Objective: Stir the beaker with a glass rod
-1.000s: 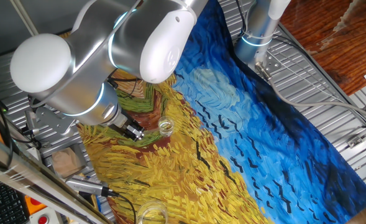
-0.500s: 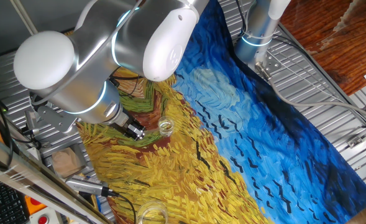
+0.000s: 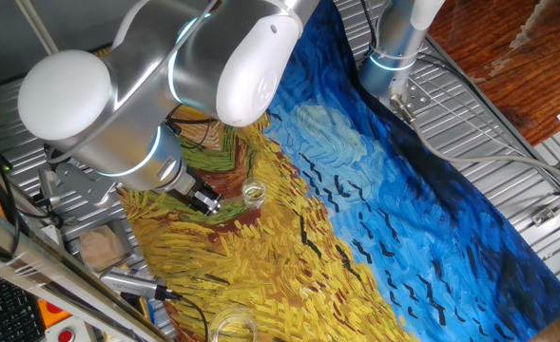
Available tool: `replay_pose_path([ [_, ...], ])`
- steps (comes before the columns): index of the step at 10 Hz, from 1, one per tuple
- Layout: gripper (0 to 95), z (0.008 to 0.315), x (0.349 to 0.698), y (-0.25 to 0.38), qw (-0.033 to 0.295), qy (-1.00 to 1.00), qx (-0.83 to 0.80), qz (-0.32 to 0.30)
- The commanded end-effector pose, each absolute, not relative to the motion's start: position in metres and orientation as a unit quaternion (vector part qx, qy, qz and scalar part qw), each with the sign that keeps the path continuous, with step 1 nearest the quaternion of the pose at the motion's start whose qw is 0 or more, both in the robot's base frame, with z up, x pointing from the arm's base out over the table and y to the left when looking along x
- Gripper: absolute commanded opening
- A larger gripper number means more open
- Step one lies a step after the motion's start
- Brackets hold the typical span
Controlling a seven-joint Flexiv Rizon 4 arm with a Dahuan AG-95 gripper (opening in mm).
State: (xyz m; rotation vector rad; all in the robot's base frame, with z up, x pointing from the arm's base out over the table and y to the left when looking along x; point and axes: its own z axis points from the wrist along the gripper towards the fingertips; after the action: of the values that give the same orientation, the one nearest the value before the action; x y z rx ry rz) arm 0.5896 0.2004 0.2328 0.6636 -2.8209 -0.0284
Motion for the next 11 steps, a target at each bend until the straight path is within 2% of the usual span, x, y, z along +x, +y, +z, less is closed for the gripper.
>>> replay_pose_path([
  [1, 19.0, 0.2328, 0.5900, 0.2007, 0.121, -0.966, 0.230, -0.010],
  [11, 19.0, 0.2325, 0.5992, 0.2041, 0.123, -0.965, 0.232, -0.006],
])
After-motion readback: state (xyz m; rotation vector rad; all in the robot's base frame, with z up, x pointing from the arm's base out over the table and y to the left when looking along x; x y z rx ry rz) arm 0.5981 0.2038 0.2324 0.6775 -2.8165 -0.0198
